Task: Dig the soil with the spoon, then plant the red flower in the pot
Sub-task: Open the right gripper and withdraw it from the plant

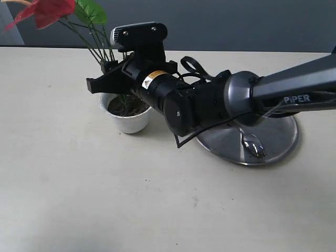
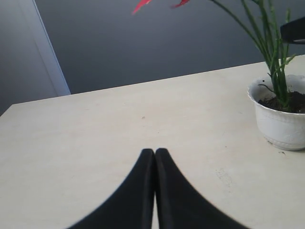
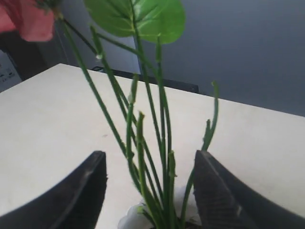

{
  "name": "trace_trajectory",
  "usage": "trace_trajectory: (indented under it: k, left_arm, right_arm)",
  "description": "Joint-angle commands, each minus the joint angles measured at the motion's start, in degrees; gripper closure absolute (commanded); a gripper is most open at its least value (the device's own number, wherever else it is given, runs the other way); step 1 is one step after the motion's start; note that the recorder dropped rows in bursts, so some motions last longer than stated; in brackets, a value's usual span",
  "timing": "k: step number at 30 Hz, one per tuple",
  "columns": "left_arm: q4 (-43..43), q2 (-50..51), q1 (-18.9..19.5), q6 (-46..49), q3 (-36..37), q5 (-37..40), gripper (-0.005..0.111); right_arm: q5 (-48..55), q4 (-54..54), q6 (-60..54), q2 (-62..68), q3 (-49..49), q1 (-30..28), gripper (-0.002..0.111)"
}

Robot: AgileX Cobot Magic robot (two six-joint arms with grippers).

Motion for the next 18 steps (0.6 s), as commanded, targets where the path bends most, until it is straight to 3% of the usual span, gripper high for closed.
trace_trajectory:
  k: [1,9,11,12,13,14,16,18]
  left_arm:
    - [-0.1,-0.4,0.2,-0.2,0.1,-0.3,0.106]
    - [-0.1,-0.4,0.2,-0.2,0.1,-0.3,0.106]
    - [-0.1,-0.4,0.2,-0.2,0.1,-0.3,0.106]
    - [-0.1,-0.4,0.2,-0.2,0.1,-0.3,0.106]
    - [-0.1,-0.4,0.2,-0.2,0.1,-0.3,0.106]
    - [-0.1,-0.4,0.2,-0.2,0.1,-0.4,0.106]
    - [-0.1,-0.4,0.2,-0.2,0.1,-0.4,0.106]
    - [-0.1,-0.4,0.2,-0.2,0.1,-0.4,0.106]
  right_arm:
    - [-0.6,5.8,-6.7,-1.4,0.1,0.0,0.055]
    - [-2.7,9.6,-10.7,-3.4,0.6,0.0,0.056]
    - [-5.6,12.6,-15.0,-6.9,3.2,0.0,0.069]
    - [-6.9,15.2,-15.7,-10.9,6.5,0.0,0.087]
    - [-6.6,16.0,-16.2,-12.8,8.6,0.0,0.097]
    - [-5.3,20.0,-18.2,-18.4,13.6,0.0,0.108]
    - [-3.3,33.0,-31.0,-28.5,20.5,0.0,0.109]
    - [-3.4,56.0,-56.1,-39.0,24.0,0.0,0.109]
